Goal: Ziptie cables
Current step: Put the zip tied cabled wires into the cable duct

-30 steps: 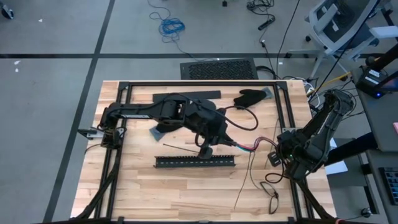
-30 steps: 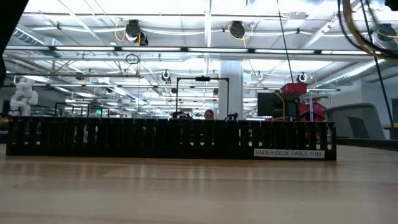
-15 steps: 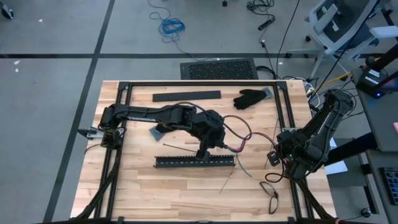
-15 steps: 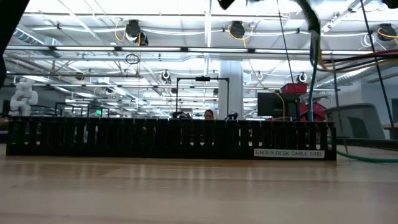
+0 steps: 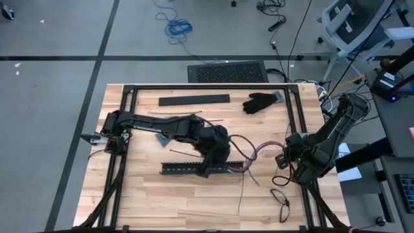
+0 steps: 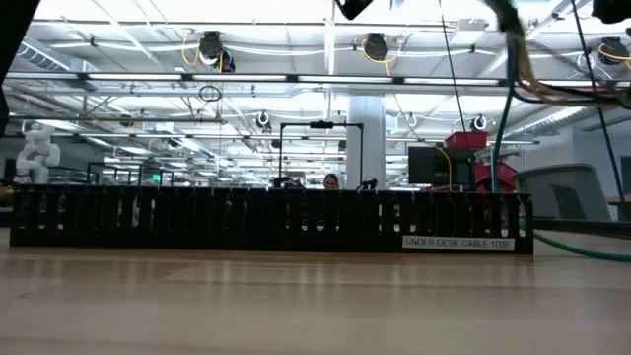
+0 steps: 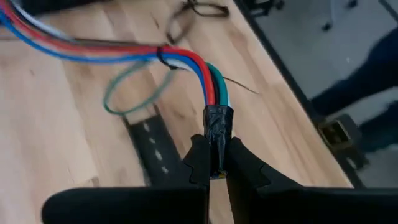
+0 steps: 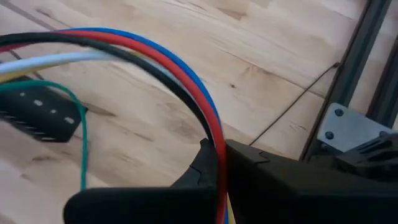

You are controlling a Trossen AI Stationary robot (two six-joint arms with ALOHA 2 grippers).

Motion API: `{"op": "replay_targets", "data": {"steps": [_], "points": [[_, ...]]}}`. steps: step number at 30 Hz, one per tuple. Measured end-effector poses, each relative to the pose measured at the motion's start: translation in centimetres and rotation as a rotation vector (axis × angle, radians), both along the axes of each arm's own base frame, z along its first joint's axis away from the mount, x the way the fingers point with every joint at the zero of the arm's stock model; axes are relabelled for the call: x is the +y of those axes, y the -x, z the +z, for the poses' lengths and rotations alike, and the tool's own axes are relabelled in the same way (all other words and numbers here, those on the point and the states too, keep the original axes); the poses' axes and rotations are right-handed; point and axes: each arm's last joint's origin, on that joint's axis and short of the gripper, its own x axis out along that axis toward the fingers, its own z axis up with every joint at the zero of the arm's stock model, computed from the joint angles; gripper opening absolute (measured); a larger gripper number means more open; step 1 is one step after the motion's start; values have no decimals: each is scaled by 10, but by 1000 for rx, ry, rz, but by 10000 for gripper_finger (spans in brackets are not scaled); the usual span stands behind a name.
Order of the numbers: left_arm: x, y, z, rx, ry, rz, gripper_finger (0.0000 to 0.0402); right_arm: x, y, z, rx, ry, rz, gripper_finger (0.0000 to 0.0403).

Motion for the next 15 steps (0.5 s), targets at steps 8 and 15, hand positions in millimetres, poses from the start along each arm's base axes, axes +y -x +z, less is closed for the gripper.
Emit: {"op": "replay_targets", "data": {"steps": [8,15], "points": [[-3,5,-3,67,47,-43,25,-12,-7,-9,70,52,4,0],[1,15,6,86,76,-55,24,-27,-10,-18,103,106,1,0]]}}
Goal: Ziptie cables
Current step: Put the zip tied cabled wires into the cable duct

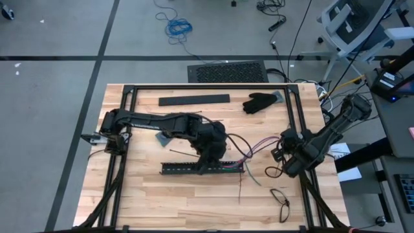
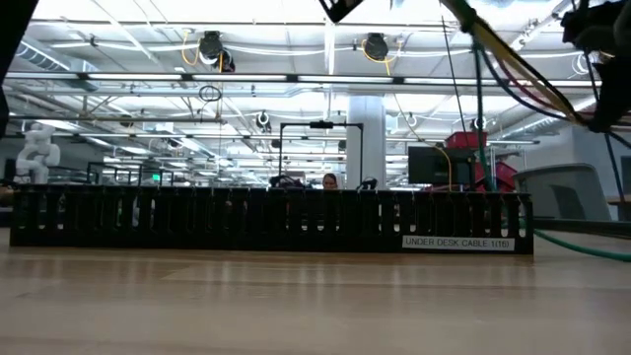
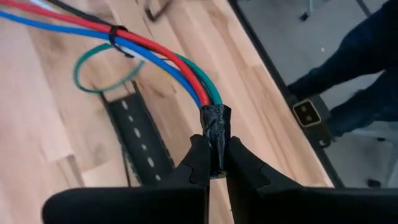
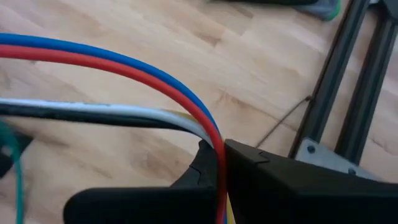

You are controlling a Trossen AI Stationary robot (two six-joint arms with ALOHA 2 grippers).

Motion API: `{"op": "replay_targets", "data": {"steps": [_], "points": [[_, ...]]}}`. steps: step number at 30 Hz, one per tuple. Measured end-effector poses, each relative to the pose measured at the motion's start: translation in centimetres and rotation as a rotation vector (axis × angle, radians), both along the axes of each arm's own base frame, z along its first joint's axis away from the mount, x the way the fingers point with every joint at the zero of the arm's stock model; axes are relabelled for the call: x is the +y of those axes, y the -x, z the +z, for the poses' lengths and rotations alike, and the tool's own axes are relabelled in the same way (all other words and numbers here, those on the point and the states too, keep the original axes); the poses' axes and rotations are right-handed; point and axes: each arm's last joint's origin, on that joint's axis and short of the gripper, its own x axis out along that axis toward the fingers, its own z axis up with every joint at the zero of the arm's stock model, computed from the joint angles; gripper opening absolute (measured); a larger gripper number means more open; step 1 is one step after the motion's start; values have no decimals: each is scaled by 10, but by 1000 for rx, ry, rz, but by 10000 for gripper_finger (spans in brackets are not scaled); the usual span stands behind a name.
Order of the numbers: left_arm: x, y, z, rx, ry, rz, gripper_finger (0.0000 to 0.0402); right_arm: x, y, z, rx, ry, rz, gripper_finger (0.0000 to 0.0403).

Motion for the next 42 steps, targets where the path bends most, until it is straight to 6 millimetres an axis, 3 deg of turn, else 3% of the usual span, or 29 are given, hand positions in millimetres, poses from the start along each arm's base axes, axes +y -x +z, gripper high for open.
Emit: {"op": "replay_targets", "data": {"steps": [7,12,18,24,31,42], "points": [[15,23,25,7,1,77,23,-17,6,0,-46,-5,-8,0],[15,38,44,-30,11,139,23,-20,4,3,-106,-42,17,0],[6,47,51,-21,71,102,22,-14,-24,-4,-143,-121,119,0],[3,46,50,-62,-23,120,22,-17,-37,-14,-46,-75,121,0],[22,35,57,-206,-101,152,22,-26,-19,-9,44,-54,59,0],[81,11,56,-363,-170,245,22,-41,14,9,-94,46,-83,0]]}}
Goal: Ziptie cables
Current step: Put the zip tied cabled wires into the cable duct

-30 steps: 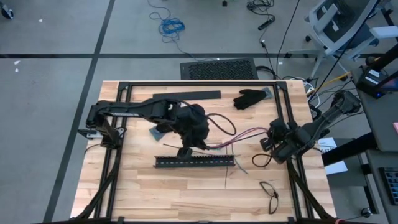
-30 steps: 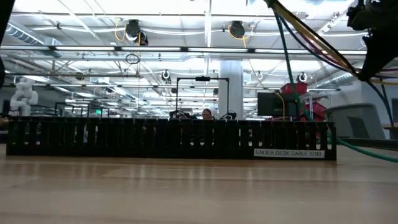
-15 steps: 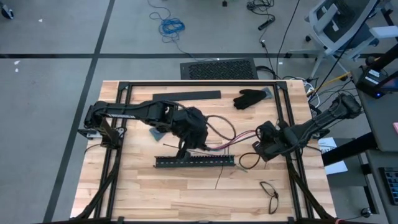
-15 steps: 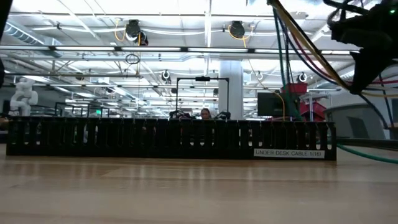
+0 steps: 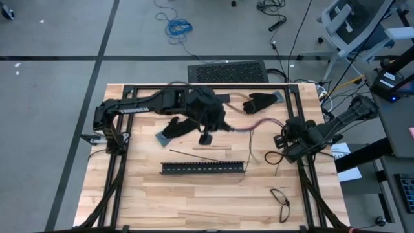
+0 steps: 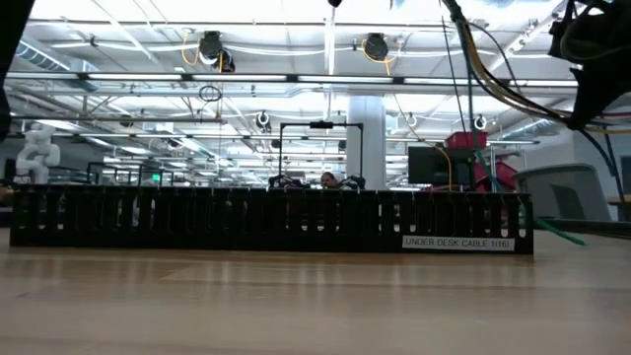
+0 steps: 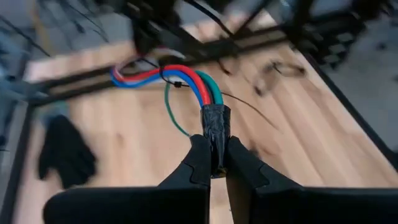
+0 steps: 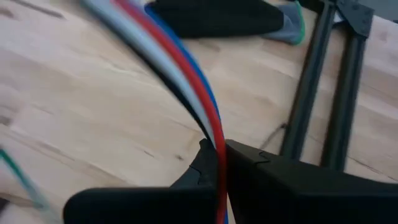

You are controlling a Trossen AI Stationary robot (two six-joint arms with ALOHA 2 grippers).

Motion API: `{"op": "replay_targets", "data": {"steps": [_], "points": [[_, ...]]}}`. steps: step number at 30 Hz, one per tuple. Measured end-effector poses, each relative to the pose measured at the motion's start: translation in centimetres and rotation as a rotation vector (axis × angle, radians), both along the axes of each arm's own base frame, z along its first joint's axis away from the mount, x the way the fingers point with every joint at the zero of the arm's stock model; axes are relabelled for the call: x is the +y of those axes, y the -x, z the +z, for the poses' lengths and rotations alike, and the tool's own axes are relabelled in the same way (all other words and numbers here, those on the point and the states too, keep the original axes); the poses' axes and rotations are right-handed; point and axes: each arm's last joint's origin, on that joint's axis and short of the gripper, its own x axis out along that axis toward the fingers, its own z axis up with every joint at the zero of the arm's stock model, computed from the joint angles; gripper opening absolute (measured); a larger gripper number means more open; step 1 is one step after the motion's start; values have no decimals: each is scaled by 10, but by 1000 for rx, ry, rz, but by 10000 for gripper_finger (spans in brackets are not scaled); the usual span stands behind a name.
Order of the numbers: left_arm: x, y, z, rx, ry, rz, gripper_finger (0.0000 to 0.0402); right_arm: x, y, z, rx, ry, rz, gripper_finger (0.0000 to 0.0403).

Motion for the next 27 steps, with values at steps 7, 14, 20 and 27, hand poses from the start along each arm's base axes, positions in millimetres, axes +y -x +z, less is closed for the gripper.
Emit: {"op": "replay_targets", "data": {"steps": [7,14,20,27], "points": [[32,0,1,-23,-6,99,22,-6,2,3,-47,9,-12,0],[42,7,-6,59,-44,101,22,-11,-1,4,-63,37,-53,26],[38,15,-16,190,-16,75,22,-13,-11,4,-91,41,-13,76],[35,14,-17,194,-14,62,22,-16,-27,-9,-181,55,-19,155]]}}
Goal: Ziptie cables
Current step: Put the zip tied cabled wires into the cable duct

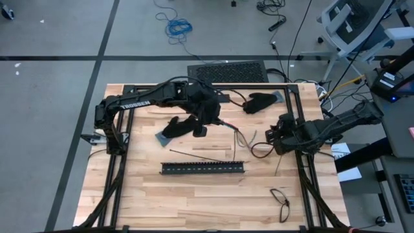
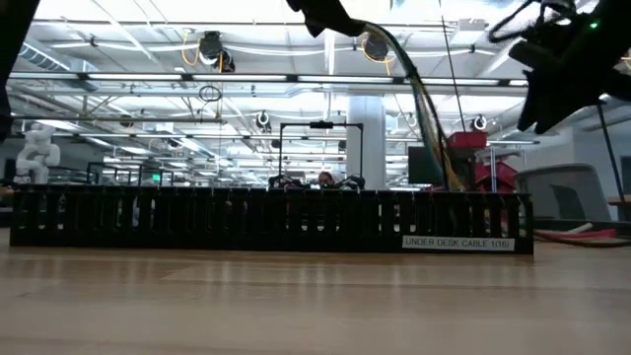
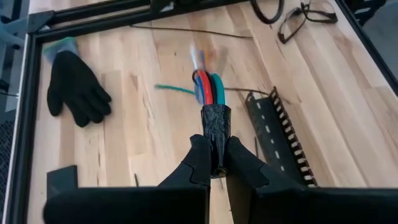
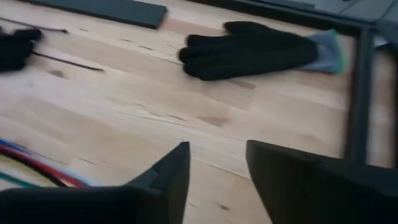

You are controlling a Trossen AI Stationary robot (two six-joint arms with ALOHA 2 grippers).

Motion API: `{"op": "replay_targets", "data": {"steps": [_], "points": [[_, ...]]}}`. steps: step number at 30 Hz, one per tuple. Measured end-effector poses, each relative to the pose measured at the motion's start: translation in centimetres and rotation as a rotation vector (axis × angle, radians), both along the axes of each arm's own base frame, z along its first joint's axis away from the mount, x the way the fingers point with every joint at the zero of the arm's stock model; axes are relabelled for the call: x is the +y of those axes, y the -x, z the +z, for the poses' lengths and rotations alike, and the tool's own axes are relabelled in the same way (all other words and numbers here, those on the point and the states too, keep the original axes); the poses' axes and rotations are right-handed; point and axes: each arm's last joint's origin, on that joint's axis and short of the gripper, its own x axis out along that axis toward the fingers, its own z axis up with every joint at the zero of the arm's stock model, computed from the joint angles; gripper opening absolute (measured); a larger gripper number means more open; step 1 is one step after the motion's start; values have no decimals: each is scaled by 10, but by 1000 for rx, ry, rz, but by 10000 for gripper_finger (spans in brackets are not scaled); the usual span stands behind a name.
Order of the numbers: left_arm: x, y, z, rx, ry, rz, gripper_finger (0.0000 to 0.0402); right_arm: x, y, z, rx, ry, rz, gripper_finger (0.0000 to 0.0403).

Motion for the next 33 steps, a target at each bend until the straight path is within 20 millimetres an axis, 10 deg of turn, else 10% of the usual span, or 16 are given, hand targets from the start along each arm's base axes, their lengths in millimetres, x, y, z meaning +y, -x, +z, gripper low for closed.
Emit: {"op": "replay_targets", "data": {"steps": [13,33], "points": [[-2,9,1,42,-10,-20,22,-28,-62,-4,-309,48,190,228],[21,40,27,3,-122,103,22,-61,-82,13,-602,-40,530,229]]}}
